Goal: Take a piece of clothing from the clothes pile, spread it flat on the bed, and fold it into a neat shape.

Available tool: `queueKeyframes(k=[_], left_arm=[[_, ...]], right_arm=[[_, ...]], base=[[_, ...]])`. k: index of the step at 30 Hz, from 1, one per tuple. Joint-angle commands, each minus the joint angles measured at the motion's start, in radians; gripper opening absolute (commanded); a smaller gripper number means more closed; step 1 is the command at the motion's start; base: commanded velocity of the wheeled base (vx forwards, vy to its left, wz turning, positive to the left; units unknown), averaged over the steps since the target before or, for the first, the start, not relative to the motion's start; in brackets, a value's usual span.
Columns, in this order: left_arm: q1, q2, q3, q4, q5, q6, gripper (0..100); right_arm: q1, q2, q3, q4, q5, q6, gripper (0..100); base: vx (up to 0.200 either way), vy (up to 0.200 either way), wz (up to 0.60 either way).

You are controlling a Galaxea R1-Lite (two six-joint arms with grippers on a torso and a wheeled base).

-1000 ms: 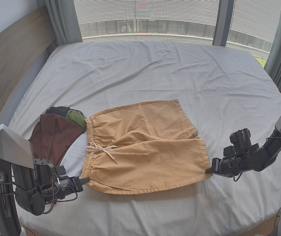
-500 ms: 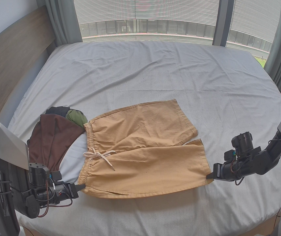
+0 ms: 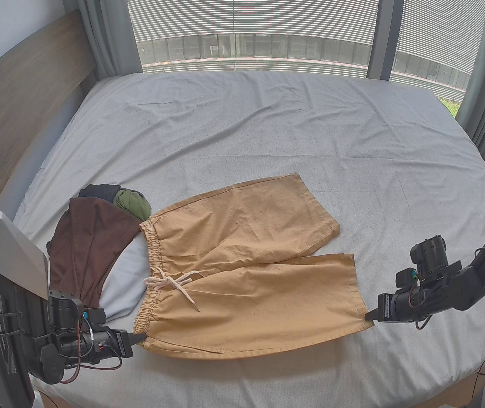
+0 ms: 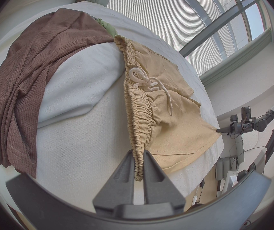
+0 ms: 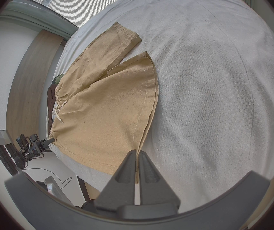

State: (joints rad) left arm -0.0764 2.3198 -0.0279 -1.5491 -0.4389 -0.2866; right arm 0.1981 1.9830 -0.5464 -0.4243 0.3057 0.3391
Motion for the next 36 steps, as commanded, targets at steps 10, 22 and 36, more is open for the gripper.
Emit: queueKeyframes(k=[10, 22, 36], left_arm=[[-0.003, 0.000, -0.009, -0.003, -0.009, 0.012, 0], [-0.014, -0.195, -0.188, 0.000, 0.003, -0.177, 0], [-0.014, -0.189, -0.314, 0.001, 0.006, -0.232, 0]], right_arm=[[0.017, -0.052, 0.013, -0.010, 0.033, 0.008, 0], [0.018, -0.127, -0.149, -0.010, 0.056, 0.090, 0], [-0.009, -0.116, -0.368, 0.002, 0.049, 0.144, 0]], base=[[0.000, 0.000, 0.00], [0.000, 0.000, 0.00], [0.000, 0.000, 0.00]])
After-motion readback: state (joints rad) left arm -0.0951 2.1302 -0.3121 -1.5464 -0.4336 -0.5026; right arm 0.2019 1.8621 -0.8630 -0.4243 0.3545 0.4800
